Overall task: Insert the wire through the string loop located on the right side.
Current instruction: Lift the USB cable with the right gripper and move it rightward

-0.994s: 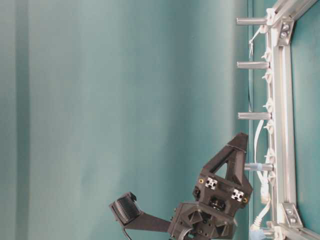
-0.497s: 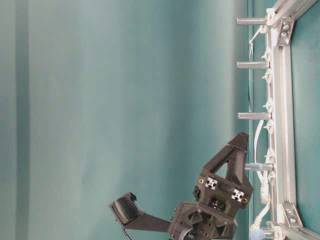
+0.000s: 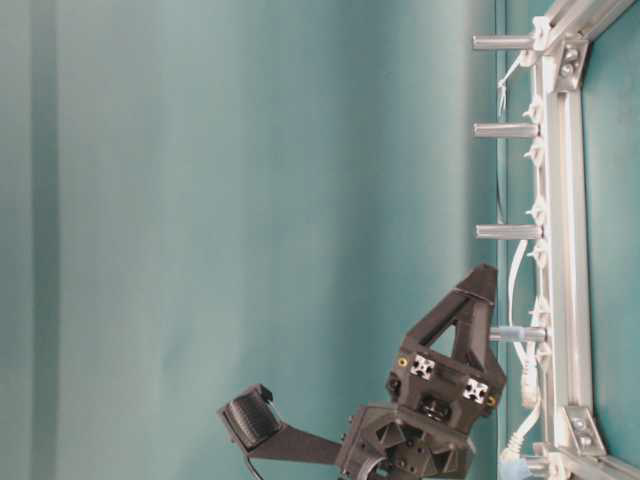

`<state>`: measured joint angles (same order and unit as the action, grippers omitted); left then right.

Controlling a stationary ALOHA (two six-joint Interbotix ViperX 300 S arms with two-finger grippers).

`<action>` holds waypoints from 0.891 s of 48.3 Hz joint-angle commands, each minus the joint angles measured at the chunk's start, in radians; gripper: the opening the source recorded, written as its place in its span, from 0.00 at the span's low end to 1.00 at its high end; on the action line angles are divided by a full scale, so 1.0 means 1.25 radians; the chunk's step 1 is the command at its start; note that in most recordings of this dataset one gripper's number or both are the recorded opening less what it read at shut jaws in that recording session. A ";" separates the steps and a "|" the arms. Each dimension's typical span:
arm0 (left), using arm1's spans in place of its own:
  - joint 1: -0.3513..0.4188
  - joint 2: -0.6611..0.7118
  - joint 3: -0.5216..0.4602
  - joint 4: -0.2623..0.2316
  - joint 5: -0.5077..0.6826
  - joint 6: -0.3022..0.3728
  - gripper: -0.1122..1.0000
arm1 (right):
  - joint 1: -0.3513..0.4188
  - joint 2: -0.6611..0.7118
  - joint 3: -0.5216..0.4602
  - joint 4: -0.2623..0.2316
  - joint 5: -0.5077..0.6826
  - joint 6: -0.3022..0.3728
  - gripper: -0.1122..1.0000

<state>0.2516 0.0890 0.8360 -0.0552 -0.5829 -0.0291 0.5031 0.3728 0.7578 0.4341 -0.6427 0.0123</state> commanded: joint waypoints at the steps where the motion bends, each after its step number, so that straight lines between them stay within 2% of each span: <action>1: -0.002 -0.016 -0.010 0.002 -0.004 -0.007 0.88 | 0.004 -0.009 -0.006 0.002 0.013 -0.007 0.06; 4: -0.002 -0.016 -0.009 0.002 -0.004 -0.007 0.88 | 0.004 -0.010 -0.007 0.002 0.018 -0.007 0.03; 18: -0.004 -0.016 -0.010 0.001 -0.004 -0.007 0.88 | 0.002 -0.022 -0.007 0.002 0.065 -0.009 0.03; 43: -0.002 -0.021 -0.010 0.001 -0.004 -0.007 0.88 | -0.004 -0.178 -0.010 0.002 0.189 -0.029 0.03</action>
<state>0.2500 0.0890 0.8360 -0.0552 -0.5829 -0.0291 0.4985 0.2086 0.7547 0.4387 -0.4157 -0.0215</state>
